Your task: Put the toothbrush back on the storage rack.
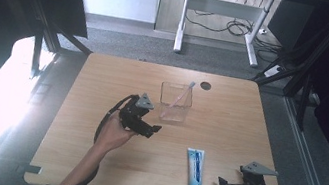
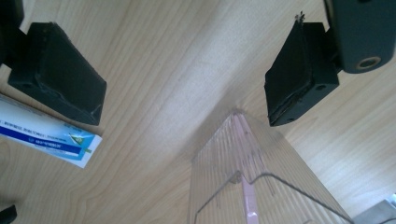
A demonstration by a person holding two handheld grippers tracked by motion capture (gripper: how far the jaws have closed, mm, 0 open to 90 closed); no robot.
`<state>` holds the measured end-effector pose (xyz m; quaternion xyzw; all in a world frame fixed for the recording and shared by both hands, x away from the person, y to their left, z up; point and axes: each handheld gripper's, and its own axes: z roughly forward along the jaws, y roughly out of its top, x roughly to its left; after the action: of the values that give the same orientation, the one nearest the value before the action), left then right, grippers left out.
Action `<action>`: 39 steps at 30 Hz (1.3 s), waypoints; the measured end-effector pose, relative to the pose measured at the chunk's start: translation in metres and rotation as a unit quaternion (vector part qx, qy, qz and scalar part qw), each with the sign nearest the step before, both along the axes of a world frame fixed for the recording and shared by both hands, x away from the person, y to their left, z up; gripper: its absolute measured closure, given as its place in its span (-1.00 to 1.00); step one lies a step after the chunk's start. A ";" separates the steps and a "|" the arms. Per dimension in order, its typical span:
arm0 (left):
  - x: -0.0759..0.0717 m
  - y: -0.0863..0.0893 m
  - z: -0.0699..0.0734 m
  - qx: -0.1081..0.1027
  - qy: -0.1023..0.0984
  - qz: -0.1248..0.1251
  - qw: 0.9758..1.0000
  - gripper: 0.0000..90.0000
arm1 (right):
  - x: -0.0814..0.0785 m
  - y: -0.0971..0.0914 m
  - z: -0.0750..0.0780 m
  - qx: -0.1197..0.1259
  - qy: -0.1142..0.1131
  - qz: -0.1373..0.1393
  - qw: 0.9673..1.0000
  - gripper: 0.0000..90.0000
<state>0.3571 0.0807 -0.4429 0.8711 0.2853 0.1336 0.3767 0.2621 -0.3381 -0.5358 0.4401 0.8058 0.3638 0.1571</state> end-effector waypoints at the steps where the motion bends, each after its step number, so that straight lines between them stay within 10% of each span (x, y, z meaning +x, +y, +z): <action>1: -0.002 0.001 -0.001 0.002 0.000 0.001 1.000 -0.71 | 0.000 0.000 0.000 0.001 0.000 0.000 1.000 -1.00; 39: -0.070 0.047 -0.036 0.003 0.001 0.022 1.000 -0.71 | -0.001 0.003 0.000 -0.006 0.000 0.004 1.000 -1.00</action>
<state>0.2872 0.1273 -0.4788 0.8661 0.3044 0.1417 0.3703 0.2612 -0.3346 -0.5356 0.4361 0.8094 0.3600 0.1584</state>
